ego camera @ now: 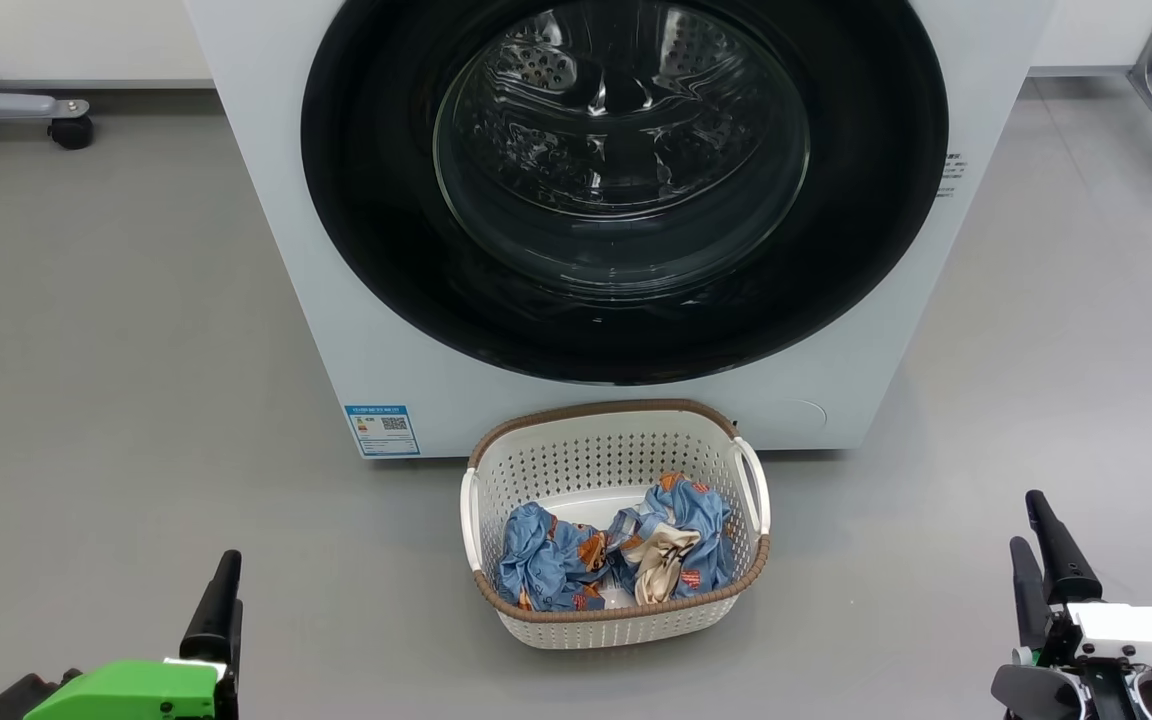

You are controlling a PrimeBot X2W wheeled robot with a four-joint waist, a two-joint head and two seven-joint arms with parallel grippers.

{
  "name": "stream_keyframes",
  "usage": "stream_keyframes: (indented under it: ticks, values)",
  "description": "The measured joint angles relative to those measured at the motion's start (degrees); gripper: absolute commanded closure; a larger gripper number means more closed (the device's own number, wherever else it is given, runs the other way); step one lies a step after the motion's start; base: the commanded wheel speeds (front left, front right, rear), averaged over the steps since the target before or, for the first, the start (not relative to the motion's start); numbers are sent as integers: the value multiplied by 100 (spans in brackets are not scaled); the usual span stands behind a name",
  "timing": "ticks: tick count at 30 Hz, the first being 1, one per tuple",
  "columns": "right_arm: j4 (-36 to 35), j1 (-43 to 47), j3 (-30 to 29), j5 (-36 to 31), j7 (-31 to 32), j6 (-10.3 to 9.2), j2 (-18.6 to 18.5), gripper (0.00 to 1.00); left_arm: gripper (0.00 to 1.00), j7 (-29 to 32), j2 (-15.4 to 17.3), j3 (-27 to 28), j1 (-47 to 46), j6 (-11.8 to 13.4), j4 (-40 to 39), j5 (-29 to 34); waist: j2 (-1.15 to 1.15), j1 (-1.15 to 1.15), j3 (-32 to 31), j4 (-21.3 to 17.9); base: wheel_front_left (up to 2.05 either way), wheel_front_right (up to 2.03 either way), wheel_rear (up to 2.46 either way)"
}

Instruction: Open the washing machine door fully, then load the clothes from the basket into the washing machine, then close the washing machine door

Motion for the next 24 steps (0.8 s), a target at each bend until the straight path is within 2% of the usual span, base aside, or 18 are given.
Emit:
stream_keyframes:
  ticks: [17, 20, 24]
  values:
    - [-145, 1, 193, -1510, -261, 0, -318, 0, 0, -252, 167, -130, 1, 0, -3, 1277, 0, 0, -49, 25, 0, 0, 0]
    - [-232, 0, 303, -2084, -326, 0, -417, 0, 0, -307, 199, -120, 1, 13, -71, 1742, 0, 0, -83, 27, 0, 0, 0]
    - [-309, 0, 402, -2504, -375, 0, -506, 0, 0, -369, 219, -135, 1, 33, -131, 2089, 0, 0, -93, 34, 0, 0, 0]
